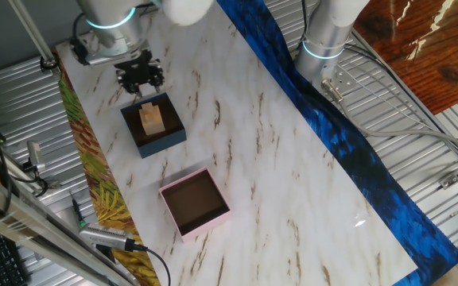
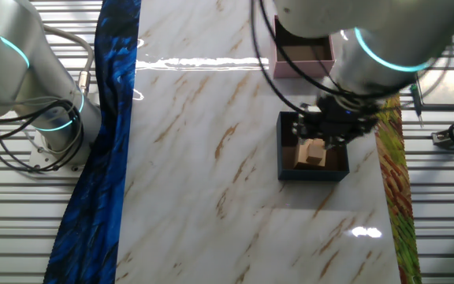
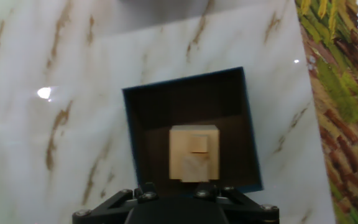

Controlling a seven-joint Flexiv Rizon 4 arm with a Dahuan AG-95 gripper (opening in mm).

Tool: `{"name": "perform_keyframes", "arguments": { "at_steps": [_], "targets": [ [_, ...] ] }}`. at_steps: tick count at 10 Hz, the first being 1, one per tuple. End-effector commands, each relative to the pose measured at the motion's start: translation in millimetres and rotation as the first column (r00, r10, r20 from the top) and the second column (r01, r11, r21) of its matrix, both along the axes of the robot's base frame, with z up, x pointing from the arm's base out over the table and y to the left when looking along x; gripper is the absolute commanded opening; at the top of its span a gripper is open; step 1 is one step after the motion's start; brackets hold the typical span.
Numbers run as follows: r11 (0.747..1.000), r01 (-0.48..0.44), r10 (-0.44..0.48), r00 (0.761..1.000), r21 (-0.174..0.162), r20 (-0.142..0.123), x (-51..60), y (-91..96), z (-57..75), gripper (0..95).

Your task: Move an object from one box to another

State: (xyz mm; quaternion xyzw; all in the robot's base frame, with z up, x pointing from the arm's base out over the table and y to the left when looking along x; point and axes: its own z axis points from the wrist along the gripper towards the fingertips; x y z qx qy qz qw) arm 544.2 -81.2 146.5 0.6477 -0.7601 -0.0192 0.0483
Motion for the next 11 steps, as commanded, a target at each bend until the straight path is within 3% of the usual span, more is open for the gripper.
{"name": "perform_keyframes", "arguments": {
  "at_steps": [1, 4, 7, 8, 11],
  "targets": [
    [1.000, 0.002, -0.002, 1.000, -0.006, 0.009, -2.4, -0.3, 1.3, 38.0],
    [1.000, -0.023, 0.023, 1.000, -0.002, 0.008, -2.4, -0.3, 1.3, 38.0],
    [0.999, 0.032, -0.032, 0.999, -0.004, 0.008, -2.4, -0.3, 1.3, 38.0],
    [0.999, 0.038, -0.038, 0.999, -0.005, 0.008, -2.4, -0.3, 1.3, 57.0],
    [0.999, 0.052, -0.052, 0.999, 0.002, 0.017, -3.1, 7.5, 3.6, 57.0]
  ]
}}
